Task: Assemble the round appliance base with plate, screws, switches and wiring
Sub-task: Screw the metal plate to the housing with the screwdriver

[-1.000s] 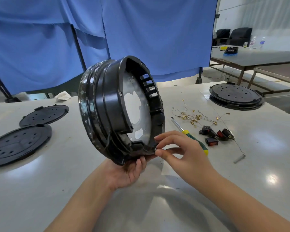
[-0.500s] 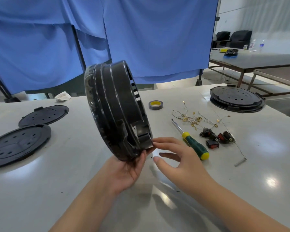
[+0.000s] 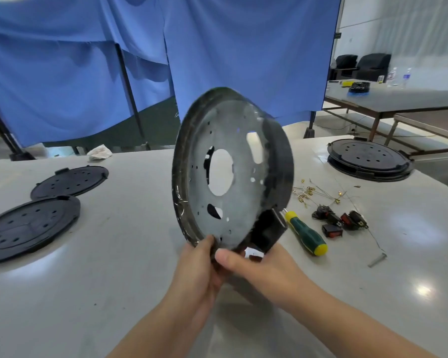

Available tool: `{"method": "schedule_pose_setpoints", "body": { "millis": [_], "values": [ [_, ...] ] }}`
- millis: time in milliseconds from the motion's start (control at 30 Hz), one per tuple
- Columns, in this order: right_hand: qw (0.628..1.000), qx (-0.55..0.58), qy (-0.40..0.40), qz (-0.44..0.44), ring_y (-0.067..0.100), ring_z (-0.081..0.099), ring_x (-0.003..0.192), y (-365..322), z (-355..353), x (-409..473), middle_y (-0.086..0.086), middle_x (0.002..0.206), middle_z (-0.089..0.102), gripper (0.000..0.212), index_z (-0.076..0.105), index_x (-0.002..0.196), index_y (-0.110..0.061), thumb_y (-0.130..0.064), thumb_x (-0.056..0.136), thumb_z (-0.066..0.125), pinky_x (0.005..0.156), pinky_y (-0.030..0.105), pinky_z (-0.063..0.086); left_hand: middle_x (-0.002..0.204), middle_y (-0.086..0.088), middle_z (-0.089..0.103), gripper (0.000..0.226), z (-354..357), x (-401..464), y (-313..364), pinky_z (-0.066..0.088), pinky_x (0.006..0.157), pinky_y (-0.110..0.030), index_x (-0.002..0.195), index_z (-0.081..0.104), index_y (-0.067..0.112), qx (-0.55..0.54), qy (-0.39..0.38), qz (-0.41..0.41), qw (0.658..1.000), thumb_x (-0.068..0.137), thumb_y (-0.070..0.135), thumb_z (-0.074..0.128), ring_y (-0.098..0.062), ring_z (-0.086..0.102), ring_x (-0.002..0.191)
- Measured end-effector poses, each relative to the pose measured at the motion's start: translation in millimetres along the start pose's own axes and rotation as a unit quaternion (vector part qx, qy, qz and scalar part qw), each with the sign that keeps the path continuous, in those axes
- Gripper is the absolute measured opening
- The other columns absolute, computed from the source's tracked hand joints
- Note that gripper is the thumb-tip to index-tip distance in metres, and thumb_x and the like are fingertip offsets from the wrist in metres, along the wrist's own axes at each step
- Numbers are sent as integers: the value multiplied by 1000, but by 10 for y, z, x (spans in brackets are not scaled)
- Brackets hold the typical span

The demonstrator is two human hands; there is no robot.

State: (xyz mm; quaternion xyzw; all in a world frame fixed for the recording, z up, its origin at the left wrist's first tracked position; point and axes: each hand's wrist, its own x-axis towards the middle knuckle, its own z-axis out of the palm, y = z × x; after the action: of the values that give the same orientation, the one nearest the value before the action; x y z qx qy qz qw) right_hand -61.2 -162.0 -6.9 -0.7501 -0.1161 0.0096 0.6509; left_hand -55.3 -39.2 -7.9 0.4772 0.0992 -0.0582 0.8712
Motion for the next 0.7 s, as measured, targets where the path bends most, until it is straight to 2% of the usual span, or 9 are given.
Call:
{"method": "schedule_pose_setpoints", "body": {
  "millis": [67, 167, 233, 333, 433, 533, 633, 700],
  "values": [
    [999, 42, -15, -22, -6, 66, 86, -27, -29, 8, -20, 90, 73, 31, 72, 81, -49, -18, 78, 77, 68, 6, 47, 110, -18, 72, 33, 43, -41, -1, 60, 80, -43, 126, 59, 5, 58, -18, 25, 998, 100, 6, 39, -32, 71, 100],
    [993, 112, -24, 7, -1, 68, 85, 7, -106, 17, -15, 91, 74, 28, 74, 84, -38, -11, 85, 68, 67, 8, 49, 110, -15, 73, 30, 76, -69, 0, 60, 82, -43, 127, 56, 9, 68, -24, 29, 997, 98, 11, 47, -31, 71, 100],
    [990, 135, -32, 27, 6, 67, 99, 24, -163, 34, -9, 104, 73, 22, 71, 101, -32, -21, 81, 70, 79, 17, 51, 107, -13, 74, 30, 81, -74, 12, 61, 75, -40, 125, 53, 9, 51, -14, 15, 998, 96, 17, 55, -28, 72, 97],
    [985, 161, -36, 53, 13, 62, 111, 70, -277, 69, -5, 115, 70, 61, 63, 119, -23, -43, 62, 70, 96, 32, 45, 107, -7, 75, 30, 78, -91, 52, 59, 66, -30, 112, 66, 11, 51, -36, -29, 998, 86, 27, 68, -20, 73, 97],
    [976, 201, -74, 49, 16, 59, 116, 106, -376, 90, 2, 122, 66, 67, 59, 124, -15, -42, 64, 67, 99, 33, 41, 106, -1, 73, 26, 67, -119, 147, 58, 69, -30, 90, 77, 17, 25, -99, -76, 992, 69, 32, 76, -13, 70, 99],
    [965, 232, -120, 32, 21, 52, 126, 93, -440, 89, 8, 134, 58, 77, 48, 135, -8, -40, 68, 71, 102, 34, 40, 114, -7, 67, 36, 12, -90, 263, 57, 73, -32, 101, 72, 19, -7, -141, -91, 986, 67, 27, 81, -16, 66, 105],
    [954, 254, -157, 26, 22, 54, 124, 47, -492, 90, 10, 132, 59, 83, 53, 130, -7, -47, 62, 79, 97, 31, 46, 115, -4, 70, 41, -21, -90, 349, 56, 74, -28, 100, 76, 21, 33, -183, -64, 981, 62, 37, 76, -13, 66, 107],
    [949, 261, -175, 32, 22, 55, 123, 37, -511, 94, 11, 131, 60, 81, 57, 126, -8, -48, 60, 80, 94, 28, 47, 116, -6, 71, 47, -35, -91, 374, 56, 73, -27, 102, 76, 19, 65, -184, -45, 980, 59, 38, 76, -12, 67, 103]
  ]
}}
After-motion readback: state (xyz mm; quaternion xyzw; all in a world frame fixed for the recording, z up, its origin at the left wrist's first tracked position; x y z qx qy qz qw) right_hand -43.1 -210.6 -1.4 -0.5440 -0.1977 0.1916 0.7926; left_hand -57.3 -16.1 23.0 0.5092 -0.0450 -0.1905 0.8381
